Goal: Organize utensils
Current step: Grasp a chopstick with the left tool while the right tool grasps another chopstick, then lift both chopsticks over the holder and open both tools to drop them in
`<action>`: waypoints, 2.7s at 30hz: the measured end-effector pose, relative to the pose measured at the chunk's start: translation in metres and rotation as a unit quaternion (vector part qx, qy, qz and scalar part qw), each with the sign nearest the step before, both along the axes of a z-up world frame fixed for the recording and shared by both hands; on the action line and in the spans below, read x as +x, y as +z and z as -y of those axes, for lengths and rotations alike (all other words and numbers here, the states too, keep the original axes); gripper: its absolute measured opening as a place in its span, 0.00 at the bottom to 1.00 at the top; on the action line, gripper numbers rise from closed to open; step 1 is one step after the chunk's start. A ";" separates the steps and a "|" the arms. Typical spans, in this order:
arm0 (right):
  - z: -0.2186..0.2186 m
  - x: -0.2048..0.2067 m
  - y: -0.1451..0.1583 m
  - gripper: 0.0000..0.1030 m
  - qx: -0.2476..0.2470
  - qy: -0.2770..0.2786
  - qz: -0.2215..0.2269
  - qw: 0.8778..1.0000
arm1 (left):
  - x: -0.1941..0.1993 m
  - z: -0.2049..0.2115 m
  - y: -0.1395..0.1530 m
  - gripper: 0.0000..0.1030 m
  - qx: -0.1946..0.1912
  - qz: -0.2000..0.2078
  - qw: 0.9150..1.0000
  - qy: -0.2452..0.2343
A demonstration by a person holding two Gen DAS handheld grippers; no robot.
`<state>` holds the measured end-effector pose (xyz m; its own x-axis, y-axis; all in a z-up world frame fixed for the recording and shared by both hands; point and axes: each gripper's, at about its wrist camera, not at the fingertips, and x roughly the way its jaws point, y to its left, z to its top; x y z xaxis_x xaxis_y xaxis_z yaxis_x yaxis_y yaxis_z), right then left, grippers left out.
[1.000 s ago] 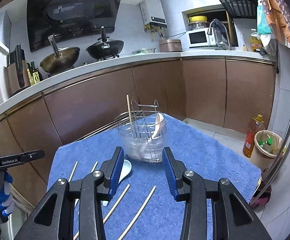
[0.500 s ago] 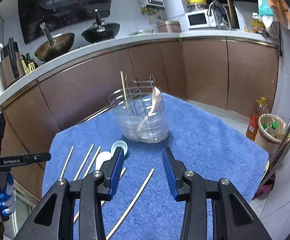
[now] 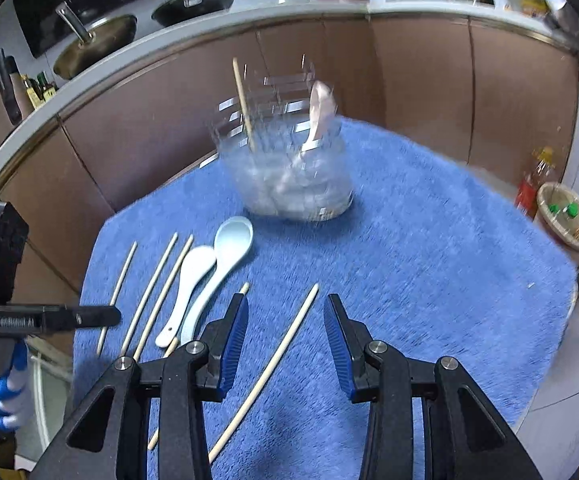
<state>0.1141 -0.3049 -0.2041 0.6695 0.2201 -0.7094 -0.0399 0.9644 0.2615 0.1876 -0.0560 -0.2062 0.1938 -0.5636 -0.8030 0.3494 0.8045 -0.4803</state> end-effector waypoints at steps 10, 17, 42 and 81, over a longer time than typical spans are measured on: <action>0.005 0.033 -0.033 0.24 0.035 0.011 -0.095 0.995 | 0.000 0.030 -0.024 0.19 0.040 -0.033 0.998 -0.036; 0.001 0.055 -0.037 0.20 0.016 0.024 -0.124 0.992 | 0.000 0.049 -0.038 0.11 0.082 -0.037 0.995 -0.040; 0.007 0.073 -0.049 0.06 0.034 0.007 -0.153 0.988 | 0.007 0.065 -0.042 0.05 0.115 -0.026 0.992 -0.039; 0.020 0.012 0.176 0.06 0.071 0.043 0.236 0.968 | 0.031 0.024 0.202 0.05 -0.087 0.303 0.944 0.100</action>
<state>0.1265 -0.3246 -0.0277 0.8869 0.3621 -0.2868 -0.2658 0.9079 0.3242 0.2189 -0.0795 -0.0042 0.7042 -0.5803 -0.4091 0.4514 0.8107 -0.3730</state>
